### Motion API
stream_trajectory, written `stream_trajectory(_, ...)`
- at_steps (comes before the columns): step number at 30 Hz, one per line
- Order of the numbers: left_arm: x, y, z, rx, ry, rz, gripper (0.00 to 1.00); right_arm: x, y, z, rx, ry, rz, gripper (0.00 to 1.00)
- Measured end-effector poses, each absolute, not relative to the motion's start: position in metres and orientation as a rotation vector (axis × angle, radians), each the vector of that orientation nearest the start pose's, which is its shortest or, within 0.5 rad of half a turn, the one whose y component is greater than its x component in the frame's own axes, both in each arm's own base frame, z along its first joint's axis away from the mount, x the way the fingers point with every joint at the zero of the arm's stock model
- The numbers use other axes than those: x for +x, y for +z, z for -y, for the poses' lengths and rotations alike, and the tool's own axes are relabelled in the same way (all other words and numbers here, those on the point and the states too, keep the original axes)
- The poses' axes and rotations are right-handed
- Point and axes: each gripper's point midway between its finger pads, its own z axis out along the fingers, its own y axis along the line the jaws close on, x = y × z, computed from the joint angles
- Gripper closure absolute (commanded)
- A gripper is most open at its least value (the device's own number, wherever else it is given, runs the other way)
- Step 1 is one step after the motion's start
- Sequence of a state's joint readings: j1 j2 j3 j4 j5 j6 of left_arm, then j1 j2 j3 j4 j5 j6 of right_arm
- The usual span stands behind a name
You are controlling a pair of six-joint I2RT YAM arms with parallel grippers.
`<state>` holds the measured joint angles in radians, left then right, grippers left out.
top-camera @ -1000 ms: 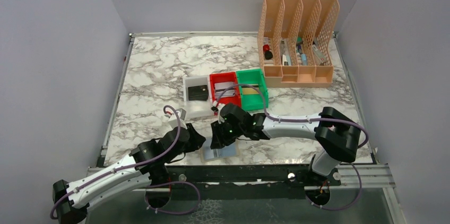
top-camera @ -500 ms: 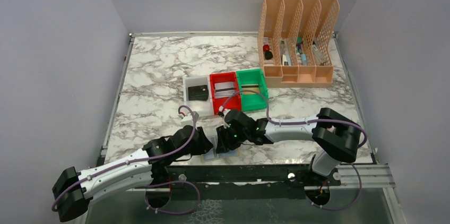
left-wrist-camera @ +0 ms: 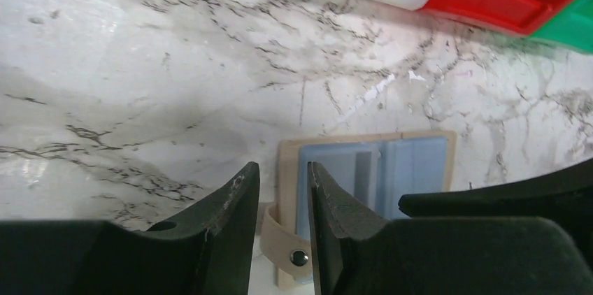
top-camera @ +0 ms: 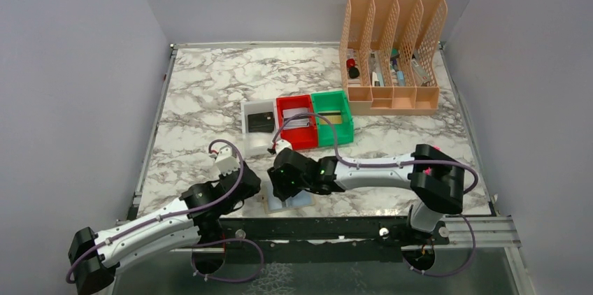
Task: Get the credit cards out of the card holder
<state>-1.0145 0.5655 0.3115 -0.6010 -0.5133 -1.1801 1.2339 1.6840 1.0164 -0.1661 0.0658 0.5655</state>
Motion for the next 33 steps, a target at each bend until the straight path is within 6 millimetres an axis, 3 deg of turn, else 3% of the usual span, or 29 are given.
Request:
stream_trajectory(9,0.154,0.046,0.12,-0.48,-0.344,-2.291,0.61,0.118,0.033,-0.412,-0.902,0.512,-2.401,0.43)
stream_trajectory(15,0.15,0.044,0.111,-0.5,-0.325,-2.289,0.6,0.129,0.028,-0.417,-0.893,0.423,-2.369,0.48)
stream_trajectory(22,0.148,0.048,0.108,-0.542,-0.394,-2.252,0.6,0.141,0.025,-0.42,-0.815,0.353,-2.337,0.7)
stream_trajectory(28,0.153,0.057,0.117,-0.576,-0.471,-2.21,0.6,0.136,0.024,-0.423,-0.79,0.374,-2.321,0.97)
stream_trajectory(33,0.154,0.058,0.118,-0.575,-0.473,-2.21,0.6,0.136,0.024,-0.421,-0.766,0.393,-2.315,0.99)
